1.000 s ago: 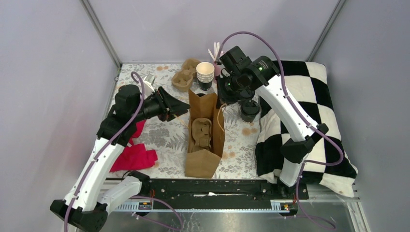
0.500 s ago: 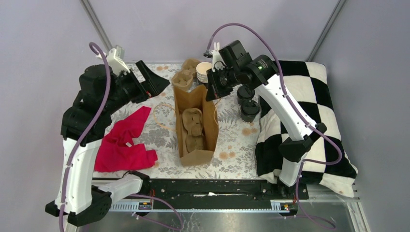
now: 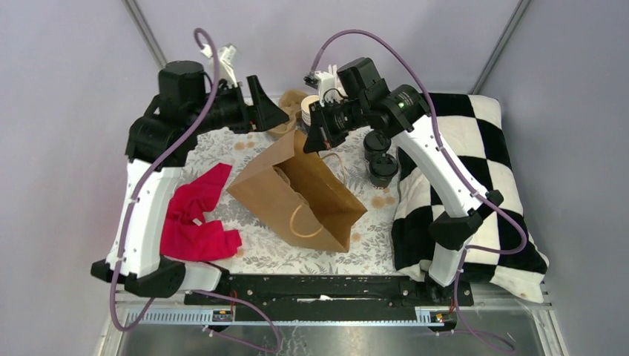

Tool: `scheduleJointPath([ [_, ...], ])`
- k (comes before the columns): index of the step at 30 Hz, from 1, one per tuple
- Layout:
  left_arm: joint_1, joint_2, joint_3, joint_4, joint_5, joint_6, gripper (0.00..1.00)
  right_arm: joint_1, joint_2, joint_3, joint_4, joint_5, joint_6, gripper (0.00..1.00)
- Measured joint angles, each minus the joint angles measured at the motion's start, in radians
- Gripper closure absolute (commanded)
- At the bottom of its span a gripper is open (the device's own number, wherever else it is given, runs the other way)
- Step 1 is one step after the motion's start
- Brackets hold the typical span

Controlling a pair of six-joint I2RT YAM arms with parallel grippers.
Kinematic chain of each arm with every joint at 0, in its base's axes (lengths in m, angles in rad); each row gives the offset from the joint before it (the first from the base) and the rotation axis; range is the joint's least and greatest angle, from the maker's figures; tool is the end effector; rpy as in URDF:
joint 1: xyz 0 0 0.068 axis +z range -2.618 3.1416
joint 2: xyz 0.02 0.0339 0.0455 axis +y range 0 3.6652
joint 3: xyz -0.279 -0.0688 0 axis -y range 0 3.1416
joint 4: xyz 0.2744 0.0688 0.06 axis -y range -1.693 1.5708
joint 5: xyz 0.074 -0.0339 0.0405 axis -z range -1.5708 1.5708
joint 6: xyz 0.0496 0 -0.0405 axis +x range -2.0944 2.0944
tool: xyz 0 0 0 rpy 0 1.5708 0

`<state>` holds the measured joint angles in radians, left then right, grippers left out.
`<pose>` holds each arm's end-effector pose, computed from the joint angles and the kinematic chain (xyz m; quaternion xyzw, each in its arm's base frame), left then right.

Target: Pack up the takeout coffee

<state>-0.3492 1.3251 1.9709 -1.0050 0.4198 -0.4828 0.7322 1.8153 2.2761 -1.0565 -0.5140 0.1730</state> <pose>0.2250 -0.1035 0.5552 0.0647 0.8101 -0.3817 0.4402 0.2839 0.2880 0.4942 -0.3503 0.7884 0.4001 0.3093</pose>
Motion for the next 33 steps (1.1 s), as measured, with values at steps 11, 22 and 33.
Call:
scheduleJointPath([
  [11,-0.248,0.051,0.039,-0.146,-0.106,0.091,0.37,0.006,0.067,0.104,-0.087,0.000,0.061,1.00],
  [22,-0.315,0.051,0.043,-0.209,-0.312,0.179,0.43,0.008,0.067,0.088,-0.084,0.001,0.089,1.00],
  [33,-0.472,0.059,0.043,-0.266,-0.511,0.227,0.61,0.009,0.067,0.090,-0.084,0.007,0.113,1.00],
])
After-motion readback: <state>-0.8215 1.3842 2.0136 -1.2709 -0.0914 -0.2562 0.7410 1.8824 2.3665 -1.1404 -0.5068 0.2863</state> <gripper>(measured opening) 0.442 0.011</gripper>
